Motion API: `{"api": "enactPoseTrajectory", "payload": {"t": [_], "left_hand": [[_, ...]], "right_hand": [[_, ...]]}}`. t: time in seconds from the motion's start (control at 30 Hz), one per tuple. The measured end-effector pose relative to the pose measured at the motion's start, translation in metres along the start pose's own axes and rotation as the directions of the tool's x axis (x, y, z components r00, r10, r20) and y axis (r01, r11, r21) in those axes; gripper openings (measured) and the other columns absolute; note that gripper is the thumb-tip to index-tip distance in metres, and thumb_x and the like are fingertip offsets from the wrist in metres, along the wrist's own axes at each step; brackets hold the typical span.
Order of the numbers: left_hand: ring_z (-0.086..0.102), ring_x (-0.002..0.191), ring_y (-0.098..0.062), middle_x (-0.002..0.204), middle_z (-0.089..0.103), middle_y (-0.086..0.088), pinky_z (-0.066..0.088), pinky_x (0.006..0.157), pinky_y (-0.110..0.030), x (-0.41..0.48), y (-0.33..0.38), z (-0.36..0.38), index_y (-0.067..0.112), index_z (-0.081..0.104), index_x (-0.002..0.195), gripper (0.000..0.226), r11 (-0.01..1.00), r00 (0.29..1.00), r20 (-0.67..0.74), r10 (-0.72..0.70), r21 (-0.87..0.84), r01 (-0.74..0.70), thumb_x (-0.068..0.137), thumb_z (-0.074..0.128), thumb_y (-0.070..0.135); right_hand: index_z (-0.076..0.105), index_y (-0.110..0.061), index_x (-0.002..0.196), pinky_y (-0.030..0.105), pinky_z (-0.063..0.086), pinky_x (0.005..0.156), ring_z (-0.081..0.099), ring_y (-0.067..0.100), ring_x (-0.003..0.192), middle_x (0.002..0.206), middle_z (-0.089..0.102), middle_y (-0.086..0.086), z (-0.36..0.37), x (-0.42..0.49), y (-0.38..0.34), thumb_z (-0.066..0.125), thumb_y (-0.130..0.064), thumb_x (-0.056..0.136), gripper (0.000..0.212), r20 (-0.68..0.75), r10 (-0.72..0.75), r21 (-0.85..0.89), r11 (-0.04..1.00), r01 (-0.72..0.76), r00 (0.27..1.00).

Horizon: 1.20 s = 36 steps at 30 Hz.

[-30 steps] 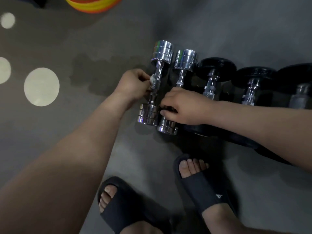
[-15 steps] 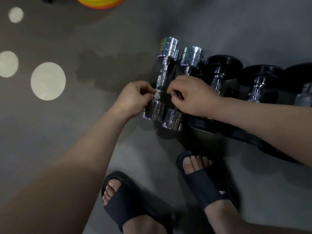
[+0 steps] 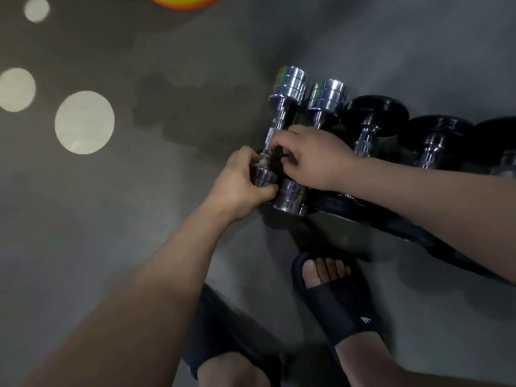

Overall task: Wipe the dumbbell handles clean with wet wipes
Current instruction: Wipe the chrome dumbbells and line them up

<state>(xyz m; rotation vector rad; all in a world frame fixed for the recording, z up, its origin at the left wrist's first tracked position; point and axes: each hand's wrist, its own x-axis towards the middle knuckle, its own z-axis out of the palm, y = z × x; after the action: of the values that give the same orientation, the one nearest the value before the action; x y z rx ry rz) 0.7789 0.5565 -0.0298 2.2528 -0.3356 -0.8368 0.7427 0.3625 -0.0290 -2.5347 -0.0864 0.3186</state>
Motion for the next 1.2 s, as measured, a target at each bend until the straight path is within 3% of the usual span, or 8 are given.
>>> {"api": "enactPoseTrajectory", "payload": {"t": [0.27,0.37,0.43,0.63,0.7,0.83,1.03,1.2], "left_hand": [[0.050,0.084,0.007,0.110,0.054,-0.001,0.034,0.067,-0.001,-0.018,-0.001,-0.002,0.020,0.052,0.101,0.044,0.999,0.999,0.000,0.044,0.015,-0.044,0.072,0.084,0.015],[0.051,0.083,-0.001,0.109,0.054,-0.004,0.034,0.069,-0.001,-0.018,-0.004,0.000,0.016,0.054,0.103,0.042,0.998,0.997,-0.030,0.066,0.009,-0.065,0.072,0.083,0.013],[0.052,0.090,-0.009,0.111,0.055,-0.006,0.032,0.072,0.000,-0.015,-0.003,0.003,0.013,0.057,0.106,0.042,0.996,0.994,-0.064,0.084,0.012,-0.084,0.072,0.083,0.012],[0.053,0.095,-0.009,0.115,0.055,-0.003,0.033,0.074,0.001,-0.007,0.000,0.002,0.011,0.060,0.113,0.046,0.995,0.993,-0.064,0.098,0.027,-0.097,0.073,0.084,0.013],[0.055,0.088,-0.006,0.113,0.057,0.000,0.037,0.077,-0.001,-0.008,-0.001,0.001,0.014,0.062,0.115,0.043,0.998,0.996,-0.057,0.066,-0.002,-0.066,0.077,0.082,0.015],[0.068,0.087,-0.004,0.104,0.073,0.005,0.056,0.091,-0.030,-0.006,0.001,-0.008,0.020,0.070,0.115,0.024,0.981,1.000,-0.020,-0.012,-0.192,0.008,0.093,0.063,0.010],[0.069,0.087,-0.002,0.094,0.076,0.008,0.056,0.090,-0.026,0.011,0.008,-0.013,0.020,0.077,0.097,0.018,0.975,0.988,-0.142,-0.061,-0.220,0.029,0.090,0.067,0.007],[0.063,0.069,-0.007,0.081,0.071,0.002,0.054,0.069,-0.025,0.018,0.023,-0.008,0.017,0.067,0.085,0.020,0.963,0.989,-0.140,-0.051,-0.269,0.011,0.077,0.081,0.004]], "right_hand": [[0.054,-0.031,0.118,0.038,0.052,0.070,0.059,0.022,0.093,0.114,0.055,-0.005,0.004,0.000,-0.007,0.055,-0.029,0.091,0.027,0.015,0.002,-0.095,0.995,0.000,1.000],[0.049,-0.026,0.141,0.033,0.043,0.062,0.054,0.023,0.084,0.127,0.048,0.005,0.002,0.008,-0.005,0.054,-0.021,0.094,0.047,0.041,-0.047,-0.178,0.983,0.054,0.998],[0.043,-0.029,0.150,0.033,0.039,0.065,0.057,0.030,0.093,0.133,0.044,0.010,-0.005,0.016,-0.003,0.050,-0.020,0.097,0.054,0.094,-0.019,-0.265,0.963,0.043,0.995],[0.036,-0.037,0.149,0.035,0.038,0.063,0.057,0.032,0.096,0.137,0.042,0.011,-0.020,0.028,-0.006,0.045,-0.024,0.100,0.052,0.176,0.061,-0.419,0.908,0.019,0.982],[0.035,-0.037,0.150,0.034,0.037,0.064,0.056,0.030,0.093,0.138,0.042,0.010,-0.022,0.028,-0.003,0.044,-0.023,0.100,0.053,0.190,0.049,-0.402,0.915,0.032,0.981],[0.047,-0.032,0.148,0.031,0.039,0.073,0.059,0.030,0.104,0.134,0.048,0.006,-0.019,0.026,0.006,0.044,-0.023,0.100,0.049,0.119,0.006,-0.239,0.971,0.022,0.993],[0.067,-0.018,0.112,0.035,0.050,0.078,0.059,0.020,0.086,0.103,0.058,0.001,-0.006,0.005,0.005,0.059,-0.021,0.089,0.025,-0.055,-0.047,0.035,0.998,0.049,0.997],[0.064,-0.019,0.113,0.032,0.050,0.073,0.049,0.007,0.079,0.111,0.055,0.000,-0.002,0.000,0.008,0.065,-0.027,0.088,0.027,-0.097,-0.112,0.087,0.989,0.120,0.989]]}}
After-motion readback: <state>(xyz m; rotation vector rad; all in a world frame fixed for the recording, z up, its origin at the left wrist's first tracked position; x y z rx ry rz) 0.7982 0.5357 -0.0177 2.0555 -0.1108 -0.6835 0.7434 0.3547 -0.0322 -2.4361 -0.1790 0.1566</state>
